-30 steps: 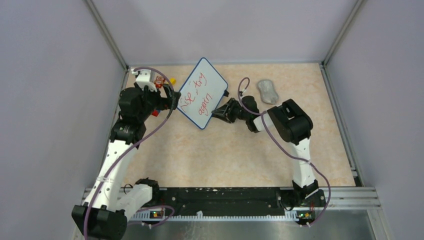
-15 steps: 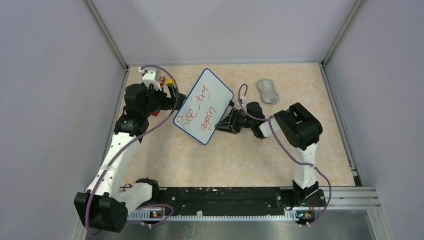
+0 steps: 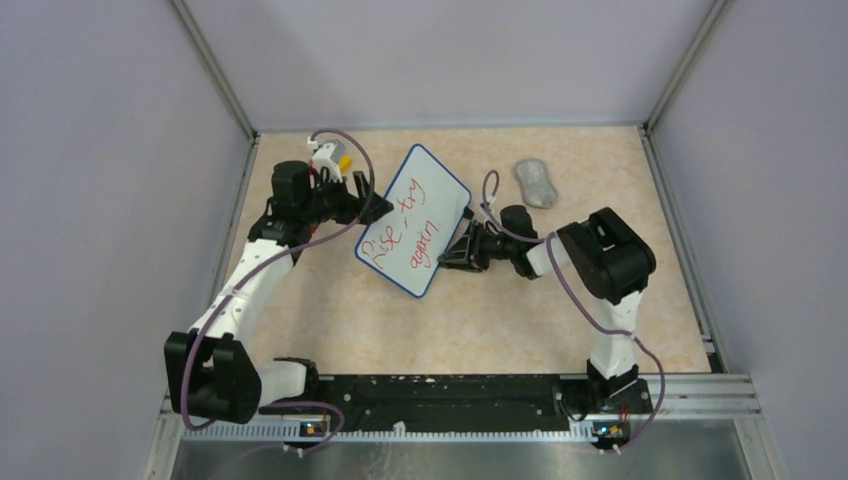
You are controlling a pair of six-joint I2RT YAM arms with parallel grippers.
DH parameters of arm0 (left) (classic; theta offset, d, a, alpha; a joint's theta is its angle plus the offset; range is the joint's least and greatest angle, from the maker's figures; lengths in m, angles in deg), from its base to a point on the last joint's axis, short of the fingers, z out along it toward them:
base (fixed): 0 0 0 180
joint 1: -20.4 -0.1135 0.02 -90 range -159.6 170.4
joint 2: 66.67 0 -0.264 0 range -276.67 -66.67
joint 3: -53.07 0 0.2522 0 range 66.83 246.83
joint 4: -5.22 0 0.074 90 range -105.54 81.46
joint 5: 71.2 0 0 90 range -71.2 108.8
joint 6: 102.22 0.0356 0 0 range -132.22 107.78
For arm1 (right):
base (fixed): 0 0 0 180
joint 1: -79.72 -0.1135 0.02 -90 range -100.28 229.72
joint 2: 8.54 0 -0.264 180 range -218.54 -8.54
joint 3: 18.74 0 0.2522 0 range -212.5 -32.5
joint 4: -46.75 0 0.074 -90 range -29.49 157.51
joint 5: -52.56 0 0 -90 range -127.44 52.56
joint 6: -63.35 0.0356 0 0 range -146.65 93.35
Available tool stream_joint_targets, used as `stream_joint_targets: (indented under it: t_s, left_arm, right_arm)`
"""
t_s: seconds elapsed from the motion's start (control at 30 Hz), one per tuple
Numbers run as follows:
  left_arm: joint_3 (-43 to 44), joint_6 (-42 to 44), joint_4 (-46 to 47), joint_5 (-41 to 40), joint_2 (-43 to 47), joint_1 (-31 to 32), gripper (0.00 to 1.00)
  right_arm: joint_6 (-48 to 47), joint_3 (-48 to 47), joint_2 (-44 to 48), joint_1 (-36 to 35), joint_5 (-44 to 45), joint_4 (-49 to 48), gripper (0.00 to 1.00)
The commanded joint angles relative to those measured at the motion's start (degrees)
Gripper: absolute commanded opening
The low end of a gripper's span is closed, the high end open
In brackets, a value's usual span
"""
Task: Erase the whiteboard
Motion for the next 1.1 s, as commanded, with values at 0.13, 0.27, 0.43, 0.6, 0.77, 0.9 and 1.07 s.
stream_joint_targets:
  t_s: [0.13,0.27,0.43,0.6,0.77,0.9,1.07]
  left_arm:
    - [1.6,-3.0,3.8,5.9,-4.5,-0.3,0.85]
    - [1.6,-3.5,4.1,5.1,-5.5,-0.3,0.77]
    - [1.5,-4.4,4.8,6.4,-6.8,-0.3,0.66]
    - [0.9,-4.9,5.6,7.4,-7.2,-0.3,0.66]
    - [0.9,-5.9,6.7,8.8,-7.8,-0.3,0.66]
    - [1.2,-6.5,6.8,7.2,-8.2,0.1,0.64]
    - [2.4,-5.9,5.4,3.9,-8.9,2.2,0.59]
  right_arm:
    - [-3.5,0.2,2.3,1.8,-1.4,1.7,0.14]
    - [-5.4,1.3,3.9,3.6,0.4,2.7,0.25]
    - [-8.7,-0.8,5.4,5.9,1.8,7.2,0.28]
    - [-10.9,-2.5,6.6,7.4,2.0,10.3,0.42]
    - [-19.0,-2.8,12.6,7.8,9.5,20.3,0.63]
    - [-26.4,-5.0,19.5,7.8,22.3,30.4,0.88]
    - [-31.5,-8.7,25.7,7.4,44.4,31.1,0.89]
